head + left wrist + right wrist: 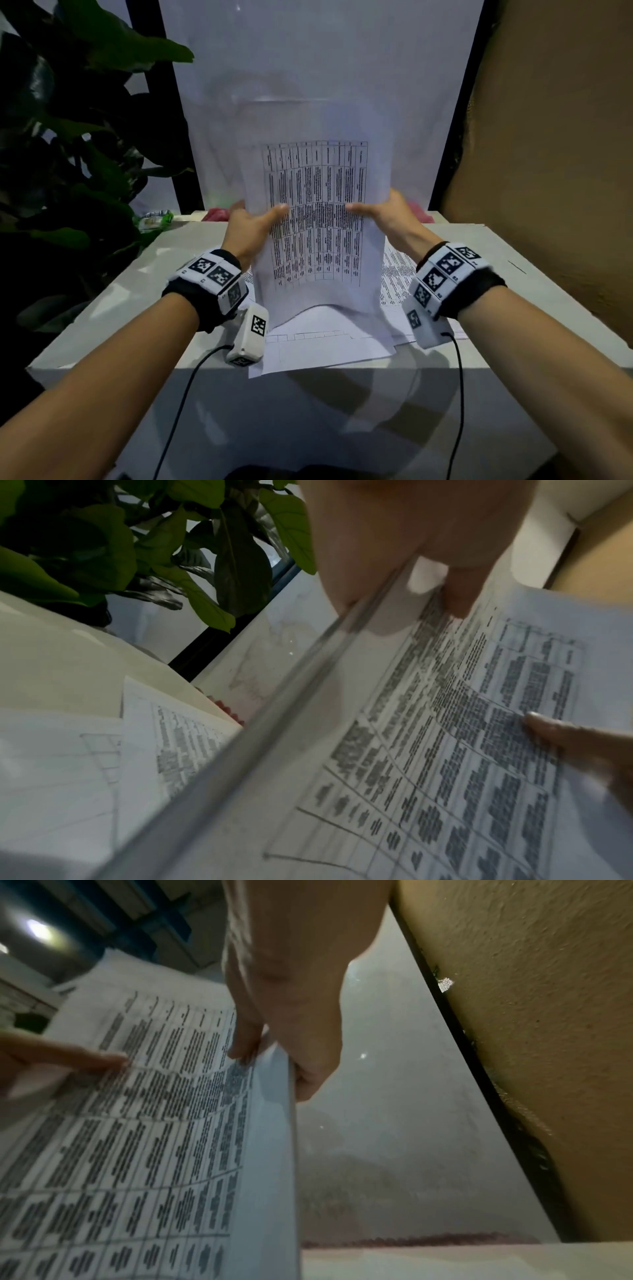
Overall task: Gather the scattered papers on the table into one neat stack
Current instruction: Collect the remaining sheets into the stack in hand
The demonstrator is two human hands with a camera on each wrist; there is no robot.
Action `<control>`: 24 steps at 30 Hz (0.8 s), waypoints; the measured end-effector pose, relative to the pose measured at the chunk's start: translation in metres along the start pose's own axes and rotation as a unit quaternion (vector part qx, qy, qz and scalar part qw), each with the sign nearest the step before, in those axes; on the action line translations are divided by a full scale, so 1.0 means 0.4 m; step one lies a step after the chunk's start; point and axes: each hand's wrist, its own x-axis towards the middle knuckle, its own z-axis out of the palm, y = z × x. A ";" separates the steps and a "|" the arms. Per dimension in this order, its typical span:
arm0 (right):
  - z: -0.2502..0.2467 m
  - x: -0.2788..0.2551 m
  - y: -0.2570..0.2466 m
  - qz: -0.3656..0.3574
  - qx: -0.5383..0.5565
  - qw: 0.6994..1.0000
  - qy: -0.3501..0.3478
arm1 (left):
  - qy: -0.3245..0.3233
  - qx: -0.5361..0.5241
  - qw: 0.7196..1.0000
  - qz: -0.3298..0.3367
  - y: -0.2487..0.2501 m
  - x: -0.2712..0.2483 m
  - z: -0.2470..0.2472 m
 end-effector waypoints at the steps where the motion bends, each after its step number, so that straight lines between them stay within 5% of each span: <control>1: -0.001 0.006 -0.008 -0.005 -0.003 1.000 0.006 | 0.013 -0.020 1.000 0.002 0.006 0.008 -0.006; 8: 0.015 0.018 -0.040 -0.028 0.014 1.000 -0.001 | 0.027 -0.024 0.999 0.014 0.035 0.029 -0.041; 19: 0.002 -0.001 0.048 0.045 -0.091 0.995 -0.018 | -0.015 0.102 0.994 -0.023 -0.114 -0.041 -0.033; 22: -0.045 0.013 0.075 0.066 -0.171 0.983 0.018 | 0.008 0.109 0.993 -0.044 -0.111 -0.020 -0.064; 24: -0.109 0.009 0.112 0.122 -0.292 0.948 0.038 | 0.029 0.112 0.992 -0.055 -0.116 -0.009 -0.088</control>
